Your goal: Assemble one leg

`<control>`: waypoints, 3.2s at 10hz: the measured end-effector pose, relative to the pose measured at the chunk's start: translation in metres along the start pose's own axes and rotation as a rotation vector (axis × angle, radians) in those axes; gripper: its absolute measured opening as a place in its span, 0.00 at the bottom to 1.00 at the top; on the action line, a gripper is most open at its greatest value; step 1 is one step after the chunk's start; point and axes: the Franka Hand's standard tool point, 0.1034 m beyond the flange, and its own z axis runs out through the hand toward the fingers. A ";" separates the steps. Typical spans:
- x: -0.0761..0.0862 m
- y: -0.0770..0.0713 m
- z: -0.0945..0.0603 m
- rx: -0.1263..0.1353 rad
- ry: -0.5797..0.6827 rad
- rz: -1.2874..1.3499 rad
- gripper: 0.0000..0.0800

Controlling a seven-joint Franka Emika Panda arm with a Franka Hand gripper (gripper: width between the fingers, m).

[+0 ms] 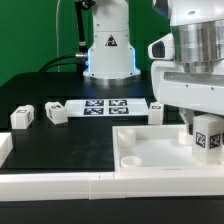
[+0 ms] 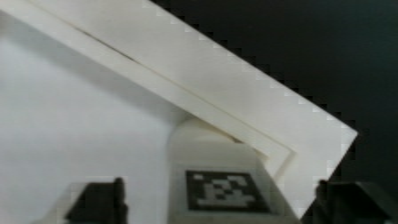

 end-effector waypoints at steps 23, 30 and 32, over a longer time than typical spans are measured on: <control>0.007 -0.001 -0.003 -0.018 0.038 0.192 0.36; -0.001 -0.006 -0.004 -0.010 0.021 0.253 0.80; -0.002 -0.005 -0.003 -0.021 0.026 -0.147 0.81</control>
Offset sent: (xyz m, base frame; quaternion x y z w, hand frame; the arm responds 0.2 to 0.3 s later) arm 0.0029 0.0084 0.0004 -0.0348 -0.0288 -0.3932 0.9183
